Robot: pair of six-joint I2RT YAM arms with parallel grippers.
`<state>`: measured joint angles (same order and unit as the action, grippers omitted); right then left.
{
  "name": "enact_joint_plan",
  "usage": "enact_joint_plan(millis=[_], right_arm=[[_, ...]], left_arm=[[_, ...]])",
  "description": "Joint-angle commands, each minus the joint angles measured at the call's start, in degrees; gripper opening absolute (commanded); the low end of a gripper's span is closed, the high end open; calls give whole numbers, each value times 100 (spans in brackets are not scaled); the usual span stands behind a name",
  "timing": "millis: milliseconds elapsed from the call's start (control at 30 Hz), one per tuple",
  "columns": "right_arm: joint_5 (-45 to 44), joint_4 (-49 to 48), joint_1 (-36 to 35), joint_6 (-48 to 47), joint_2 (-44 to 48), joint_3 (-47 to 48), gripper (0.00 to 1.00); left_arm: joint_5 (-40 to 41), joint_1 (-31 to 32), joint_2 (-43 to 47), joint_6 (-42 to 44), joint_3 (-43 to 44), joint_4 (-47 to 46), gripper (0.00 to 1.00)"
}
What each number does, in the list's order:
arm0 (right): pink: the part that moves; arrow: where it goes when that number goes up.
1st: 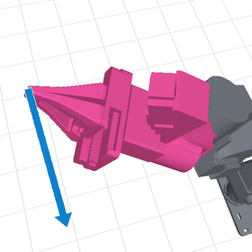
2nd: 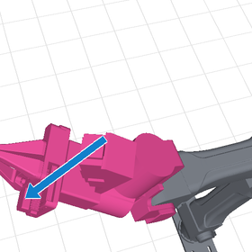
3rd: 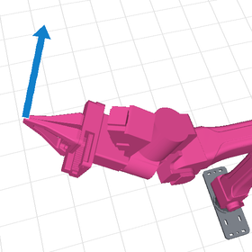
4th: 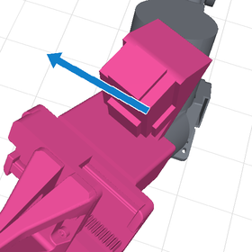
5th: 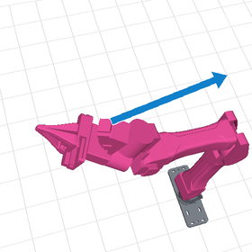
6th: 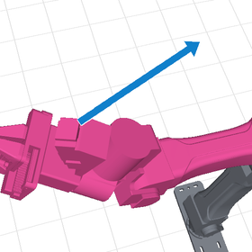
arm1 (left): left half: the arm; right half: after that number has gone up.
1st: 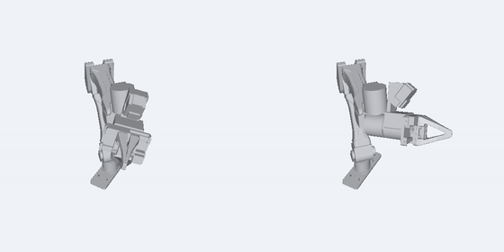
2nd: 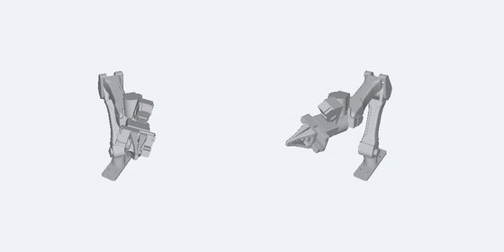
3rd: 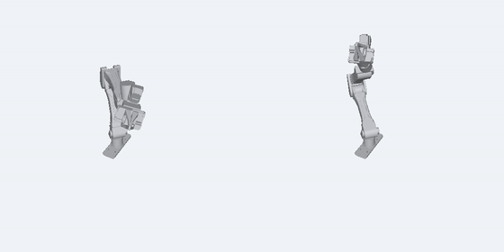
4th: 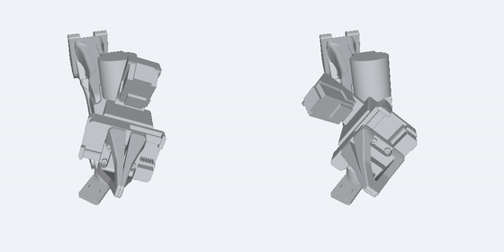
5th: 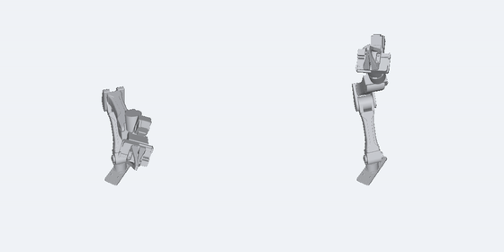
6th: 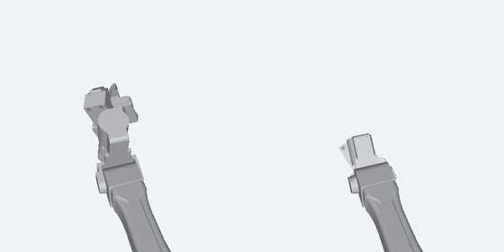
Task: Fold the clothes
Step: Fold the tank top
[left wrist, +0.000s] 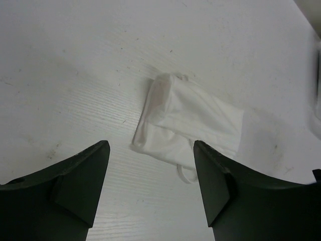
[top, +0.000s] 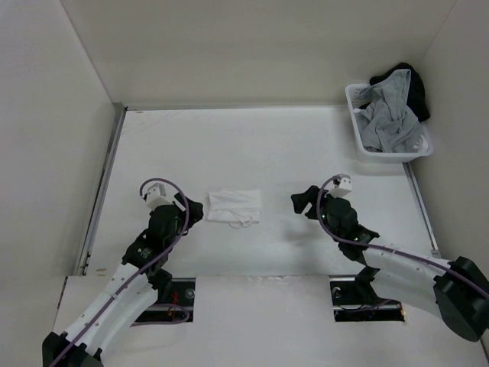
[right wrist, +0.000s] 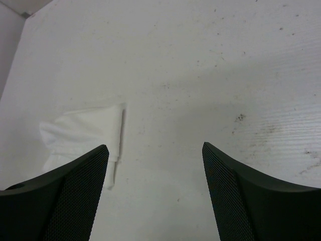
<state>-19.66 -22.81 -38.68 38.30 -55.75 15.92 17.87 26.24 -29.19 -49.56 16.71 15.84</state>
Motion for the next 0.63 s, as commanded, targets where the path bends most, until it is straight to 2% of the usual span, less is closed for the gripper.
enact_joint_plan(millis=[0,133,433,600], right_arm=[[-20,-909,40,-156,-112,-186,80],[-20,-1006,110,-183,-112,-230,81],[85,-1077,207,-165,-270,-221,81],[85,-1068,207,-157,-288,-221,81]], left_arm=[[112,-62,10,192,131,-256,67],[77,-220,-376,228,175,-440,66],[-47,-343,-508,385,289,-608,62],[-64,-282,-500,377,280,-608,67]])
